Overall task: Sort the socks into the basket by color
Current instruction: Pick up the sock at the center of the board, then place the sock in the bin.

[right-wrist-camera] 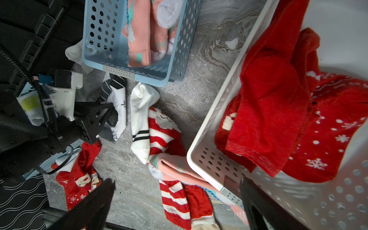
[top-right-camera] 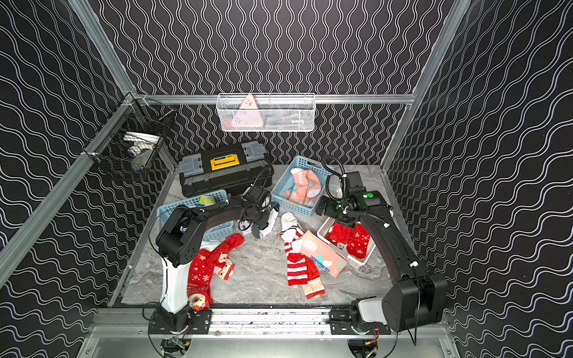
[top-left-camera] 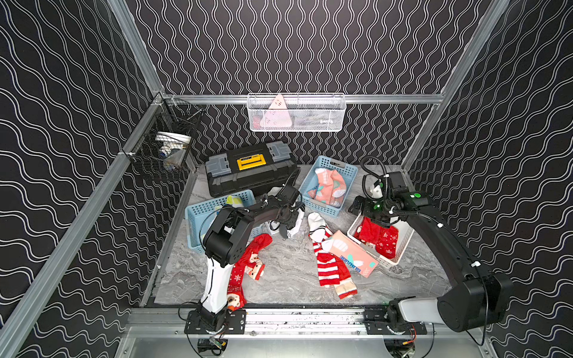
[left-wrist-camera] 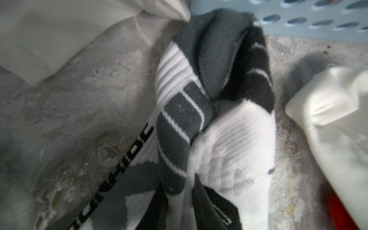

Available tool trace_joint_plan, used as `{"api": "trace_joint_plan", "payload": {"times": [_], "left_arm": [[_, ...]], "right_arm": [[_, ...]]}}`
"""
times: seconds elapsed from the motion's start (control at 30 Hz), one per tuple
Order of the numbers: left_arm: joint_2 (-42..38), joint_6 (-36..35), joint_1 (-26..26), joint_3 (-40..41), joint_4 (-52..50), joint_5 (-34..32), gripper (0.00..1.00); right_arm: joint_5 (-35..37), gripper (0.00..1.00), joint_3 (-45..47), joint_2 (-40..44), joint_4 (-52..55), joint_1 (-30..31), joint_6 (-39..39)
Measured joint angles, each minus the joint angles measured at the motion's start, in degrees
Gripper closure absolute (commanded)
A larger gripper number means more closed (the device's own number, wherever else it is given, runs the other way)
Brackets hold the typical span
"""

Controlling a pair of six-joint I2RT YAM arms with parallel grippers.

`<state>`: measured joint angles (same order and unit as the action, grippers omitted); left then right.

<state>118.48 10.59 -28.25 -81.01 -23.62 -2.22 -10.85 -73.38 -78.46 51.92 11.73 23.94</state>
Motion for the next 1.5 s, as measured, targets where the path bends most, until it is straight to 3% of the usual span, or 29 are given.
{"api": "trace_joint_plan", "payload": {"times": [0.43,0.87,1.1,1.5], "left_arm": [[-10.78,0.68,-0.02,2.16,-7.41,2.89,0.98],[-23.63,2.82,0.61,1.03,-13.14,2.43,1.00],[-29.83,3.02,8.07,-1.88,-17.53,0.81,1.00],[-32.85,1.53,28.89,1.75,-21.86,-3.43,1.00]], "right_arm": [[-0.24,0.00,0.00,-0.09,-0.04,0.00,0.00],[-1.03,0.00,-0.90,-0.46,-0.11,0.17,-0.61],[-1.81,0.00,-1.62,-0.59,-0.48,0.33,-0.87],[-2.99,0.00,-1.60,-0.61,-0.61,0.90,-1.05]]}}
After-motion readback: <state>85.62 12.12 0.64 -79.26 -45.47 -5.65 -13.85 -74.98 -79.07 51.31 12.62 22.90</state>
